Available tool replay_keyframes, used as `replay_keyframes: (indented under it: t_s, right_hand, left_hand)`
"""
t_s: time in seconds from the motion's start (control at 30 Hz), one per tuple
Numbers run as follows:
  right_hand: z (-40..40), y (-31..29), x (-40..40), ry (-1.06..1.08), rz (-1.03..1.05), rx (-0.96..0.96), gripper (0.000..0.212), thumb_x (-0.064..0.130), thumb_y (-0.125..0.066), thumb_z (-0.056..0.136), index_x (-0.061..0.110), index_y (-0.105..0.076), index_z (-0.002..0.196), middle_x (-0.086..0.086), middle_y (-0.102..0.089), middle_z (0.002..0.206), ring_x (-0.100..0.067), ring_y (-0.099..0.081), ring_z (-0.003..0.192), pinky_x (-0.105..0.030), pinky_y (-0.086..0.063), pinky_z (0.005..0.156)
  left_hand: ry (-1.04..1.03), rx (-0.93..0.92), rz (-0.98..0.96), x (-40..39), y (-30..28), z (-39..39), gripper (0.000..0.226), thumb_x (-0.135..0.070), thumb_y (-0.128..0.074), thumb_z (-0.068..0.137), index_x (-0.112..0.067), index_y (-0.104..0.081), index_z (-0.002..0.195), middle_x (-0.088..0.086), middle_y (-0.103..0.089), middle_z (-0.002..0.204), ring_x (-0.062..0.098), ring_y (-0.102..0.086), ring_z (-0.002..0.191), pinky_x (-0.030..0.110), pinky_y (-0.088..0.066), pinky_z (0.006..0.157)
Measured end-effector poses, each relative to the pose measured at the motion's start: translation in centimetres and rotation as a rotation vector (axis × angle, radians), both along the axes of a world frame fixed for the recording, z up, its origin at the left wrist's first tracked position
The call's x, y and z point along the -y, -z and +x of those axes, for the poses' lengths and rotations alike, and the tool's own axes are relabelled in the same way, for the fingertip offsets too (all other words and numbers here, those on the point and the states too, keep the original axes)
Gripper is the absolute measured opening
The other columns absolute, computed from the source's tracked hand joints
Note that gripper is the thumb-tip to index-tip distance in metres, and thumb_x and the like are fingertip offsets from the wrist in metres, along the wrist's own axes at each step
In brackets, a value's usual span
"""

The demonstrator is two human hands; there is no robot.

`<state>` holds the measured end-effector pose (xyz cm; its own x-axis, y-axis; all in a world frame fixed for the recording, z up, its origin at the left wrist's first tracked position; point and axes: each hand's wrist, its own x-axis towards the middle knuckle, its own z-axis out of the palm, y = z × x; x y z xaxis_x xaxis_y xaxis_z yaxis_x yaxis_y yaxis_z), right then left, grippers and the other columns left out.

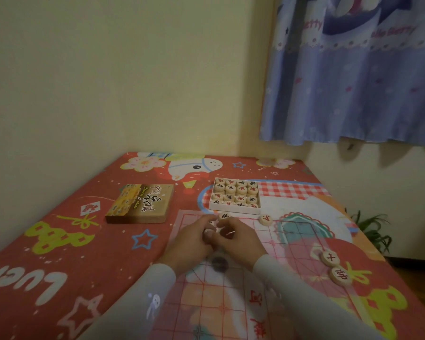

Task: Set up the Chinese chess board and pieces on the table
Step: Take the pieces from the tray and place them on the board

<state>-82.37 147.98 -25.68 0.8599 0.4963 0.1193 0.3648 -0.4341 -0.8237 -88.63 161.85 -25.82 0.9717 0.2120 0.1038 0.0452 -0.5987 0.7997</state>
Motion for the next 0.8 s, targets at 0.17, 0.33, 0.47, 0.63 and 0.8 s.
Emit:
replay_keyframes:
  t_s: [0.17, 0.33, 0.47, 0.63, 0.8]
  right_hand:
    - [-0.3, 0.0, 1.2, 0.039, 0.038, -0.041, 0.028, 0.041, -0.069, 0.081, 0.026, -0.059, 0.102, 0.01, -0.066, 0.091, -0.004, -0.064, 0.081, -0.017, -0.051, 0.067]
    - [1.0, 0.8, 4.8, 0.143, -0.055, 0.058, 0.031, 0.032, -0.067, 0.086, 0.021, -0.062, 0.114, 0.009, -0.062, 0.101, -0.006, -0.059, 0.089, -0.016, -0.048, 0.079]
    - [2.5, 1.8, 8.1, 0.269, -0.149, 0.106, 0.033, 0.028, -0.066, 0.086, 0.02, -0.065, 0.117, 0.003, -0.064, 0.11, -0.012, -0.06, 0.094, -0.025, -0.052, 0.088]
    - [3.8, 2.4, 10.4, 0.346, -0.26, 0.182, 0.034, 0.026, -0.062, 0.088, 0.02, -0.063, 0.121, 0.0, -0.063, 0.116, -0.016, -0.058, 0.1, -0.025, -0.047, 0.092]
    - [4.3, 2.6, 10.0, 0.338, -0.293, 0.193, 0.031, 0.035, -0.062, 0.09, 0.023, -0.063, 0.118, 0.004, -0.066, 0.11, -0.012, -0.059, 0.094, -0.02, -0.046, 0.086]
  left_hand:
    - [0.038, 0.004, 0.018, 1.4, -0.3, 0.2, 0.065, -0.013, -0.069, 0.082, -0.033, -0.044, 0.138, -0.008, -0.06, 0.124, 0.008, -0.059, 0.107, 0.027, -0.052, 0.09]
    - [0.001, 0.029, 0.006, 1.5, -0.1, 0.3, 0.054, -0.033, -0.074, 0.081, -0.041, -0.048, 0.128, -0.015, -0.059, 0.111, 0.004, -0.061, 0.094, 0.024, -0.052, 0.076]
    - [-0.016, 0.024, -0.034, 1.6, 0.1, 0.5, 0.05, -0.022, -0.075, 0.08, -0.041, -0.052, 0.12, -0.012, -0.061, 0.108, 0.008, -0.063, 0.093, 0.035, -0.055, 0.086]
    - [-0.014, 0.034, -0.076, 1.9, 0.1, 0.6, 0.053, -0.019, -0.075, 0.081, -0.035, -0.052, 0.125, -0.012, -0.062, 0.108, 0.007, -0.062, 0.096, 0.032, -0.054, 0.088]
    - [-0.018, 0.041, -0.086, 1.5, 0.4, 0.6, 0.052, -0.013, -0.075, 0.079, -0.046, -0.053, 0.112, -0.014, -0.064, 0.105, 0.005, -0.062, 0.095, 0.033, -0.056, 0.085]
